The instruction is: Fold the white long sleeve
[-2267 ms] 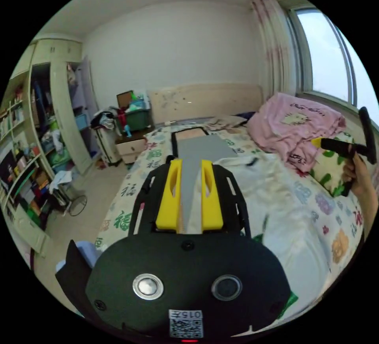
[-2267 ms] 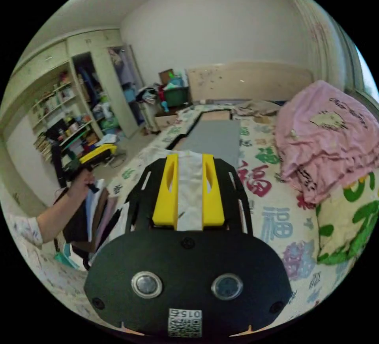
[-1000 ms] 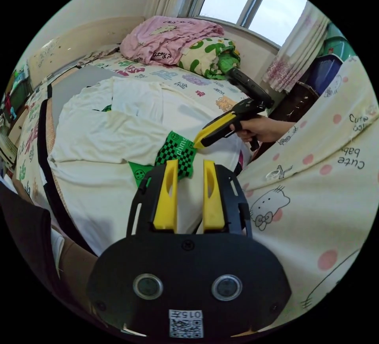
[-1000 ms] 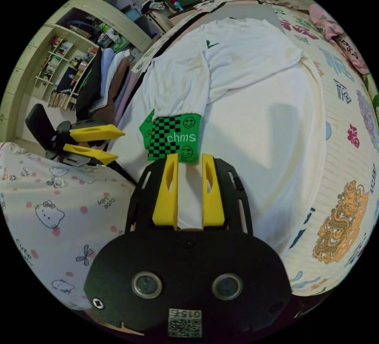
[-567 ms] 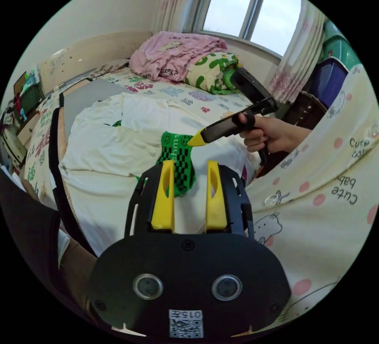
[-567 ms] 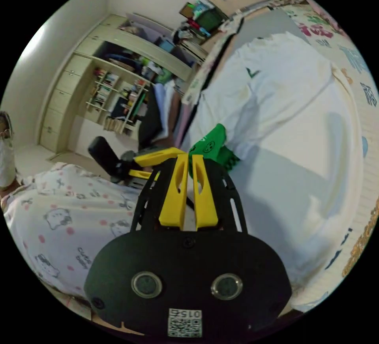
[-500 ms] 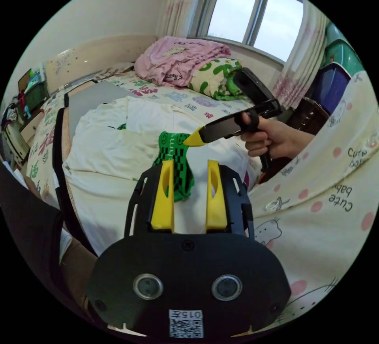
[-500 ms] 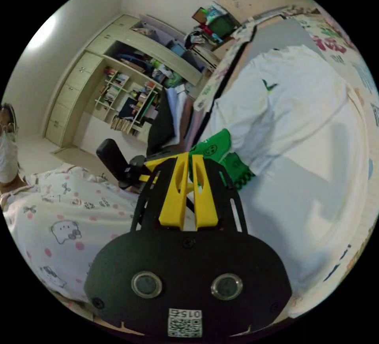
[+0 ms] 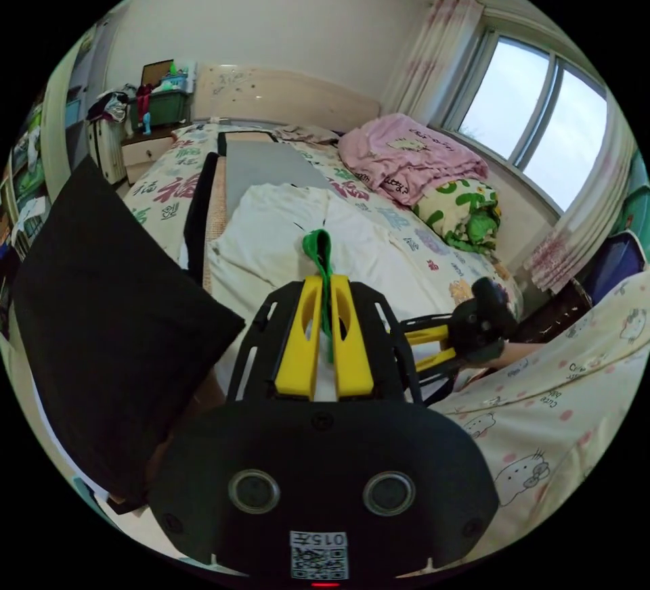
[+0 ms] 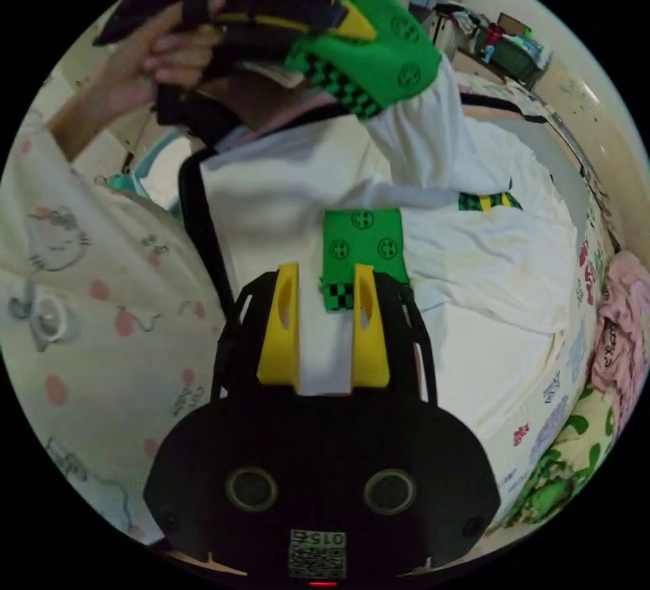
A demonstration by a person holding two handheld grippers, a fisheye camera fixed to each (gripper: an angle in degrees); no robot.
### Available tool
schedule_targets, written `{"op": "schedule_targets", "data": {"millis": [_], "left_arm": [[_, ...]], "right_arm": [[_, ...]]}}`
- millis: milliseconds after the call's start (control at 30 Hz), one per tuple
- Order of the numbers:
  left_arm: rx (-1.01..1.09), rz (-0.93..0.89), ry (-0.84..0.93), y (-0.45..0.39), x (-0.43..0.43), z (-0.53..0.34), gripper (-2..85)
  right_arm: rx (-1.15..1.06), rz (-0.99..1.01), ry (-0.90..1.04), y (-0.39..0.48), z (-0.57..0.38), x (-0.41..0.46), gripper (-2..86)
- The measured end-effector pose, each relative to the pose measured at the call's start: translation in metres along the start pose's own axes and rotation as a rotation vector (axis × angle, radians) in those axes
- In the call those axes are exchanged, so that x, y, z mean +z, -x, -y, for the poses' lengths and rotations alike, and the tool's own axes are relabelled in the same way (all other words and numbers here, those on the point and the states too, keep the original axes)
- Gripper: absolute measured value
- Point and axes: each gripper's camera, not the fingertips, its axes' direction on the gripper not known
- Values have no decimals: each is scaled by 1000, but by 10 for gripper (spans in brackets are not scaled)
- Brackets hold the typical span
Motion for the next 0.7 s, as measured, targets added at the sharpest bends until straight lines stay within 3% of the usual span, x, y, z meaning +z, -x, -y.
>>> {"op": "schedule_targets", "data": {"millis": [100,200,300,367,433,567,700], "left_arm": [[-8,-15,6,5,-2,-21,-2],[-21,-48,-3,12,-6,-34,-2],[-26,-63,-65,36,-30,-16,-1],[-54,-39,-122,66,-58,11,0],[-92,37,-205,104,-95,43,3],[-369,521,-447,202,-184,81,39],[-458,582,-480,228,-219,48,115]], "right_arm": [[-35,-52,16,-6,18,-2,81],[34,61,-5,-44,33,-25,38],[202,123,-149,-127,19,-87,15],[424,3,-275,-230,-18,-166,11],[658,-159,-379,-313,-62,-237,12],[1181,-516,-596,-423,-167,-377,34],[1159,-489,-721,-420,-195,-416,86]]}}
